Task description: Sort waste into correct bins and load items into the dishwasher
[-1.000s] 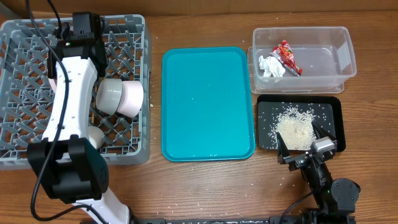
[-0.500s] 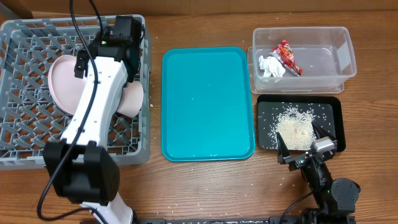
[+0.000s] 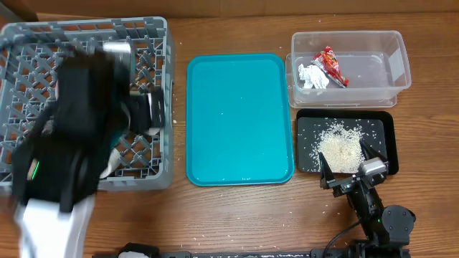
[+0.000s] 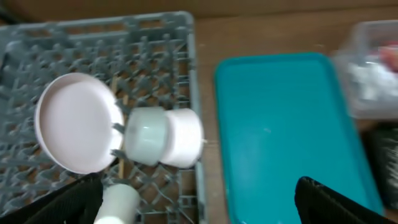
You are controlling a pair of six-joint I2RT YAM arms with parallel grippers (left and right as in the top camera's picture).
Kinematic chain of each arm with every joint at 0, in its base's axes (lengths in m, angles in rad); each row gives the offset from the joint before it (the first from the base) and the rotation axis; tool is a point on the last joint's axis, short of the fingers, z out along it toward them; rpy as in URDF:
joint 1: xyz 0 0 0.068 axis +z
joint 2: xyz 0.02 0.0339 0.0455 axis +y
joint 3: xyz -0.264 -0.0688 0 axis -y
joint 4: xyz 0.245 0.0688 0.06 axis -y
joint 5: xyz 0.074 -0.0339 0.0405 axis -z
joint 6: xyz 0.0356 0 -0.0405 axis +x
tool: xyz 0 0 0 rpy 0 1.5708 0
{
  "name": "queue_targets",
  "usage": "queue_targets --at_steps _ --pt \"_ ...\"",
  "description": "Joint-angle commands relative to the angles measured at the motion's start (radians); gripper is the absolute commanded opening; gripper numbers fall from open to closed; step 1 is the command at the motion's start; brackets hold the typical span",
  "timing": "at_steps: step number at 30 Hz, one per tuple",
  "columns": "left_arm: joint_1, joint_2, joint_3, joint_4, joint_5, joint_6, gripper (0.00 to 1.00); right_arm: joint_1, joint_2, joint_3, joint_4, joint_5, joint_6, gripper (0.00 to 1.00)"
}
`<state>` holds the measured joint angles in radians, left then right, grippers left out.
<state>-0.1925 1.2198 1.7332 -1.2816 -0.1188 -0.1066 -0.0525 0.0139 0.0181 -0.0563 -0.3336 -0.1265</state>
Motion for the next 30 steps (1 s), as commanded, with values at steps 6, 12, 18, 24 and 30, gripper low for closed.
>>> queue_targets --at_steps 6,12,18,24,30 --pt "-0.066 -0.214 0.013 -0.106 0.179 -0.021 1.0 0.001 -0.01 -0.01 0.002 -0.001 0.008 1.0" --pt "-0.066 -0.252 0.013 -0.195 0.17 -0.021 1.0 0.001 -0.01 -0.01 0.002 -0.001 0.008 1.0" --pt "-0.084 -0.256 -0.017 -0.16 0.101 -0.012 1.0 0.001 -0.01 -0.01 0.002 -0.001 0.008 1.0" --pt "-0.055 -0.382 -0.25 0.274 0.197 0.154 1.0 0.001 -0.01 -0.01 0.002 -0.001 0.008 1.0" --pt "-0.008 -0.646 -0.683 0.64 0.293 0.109 1.0 0.001 -0.01 -0.01 0.002 -0.001 0.008 1.0"
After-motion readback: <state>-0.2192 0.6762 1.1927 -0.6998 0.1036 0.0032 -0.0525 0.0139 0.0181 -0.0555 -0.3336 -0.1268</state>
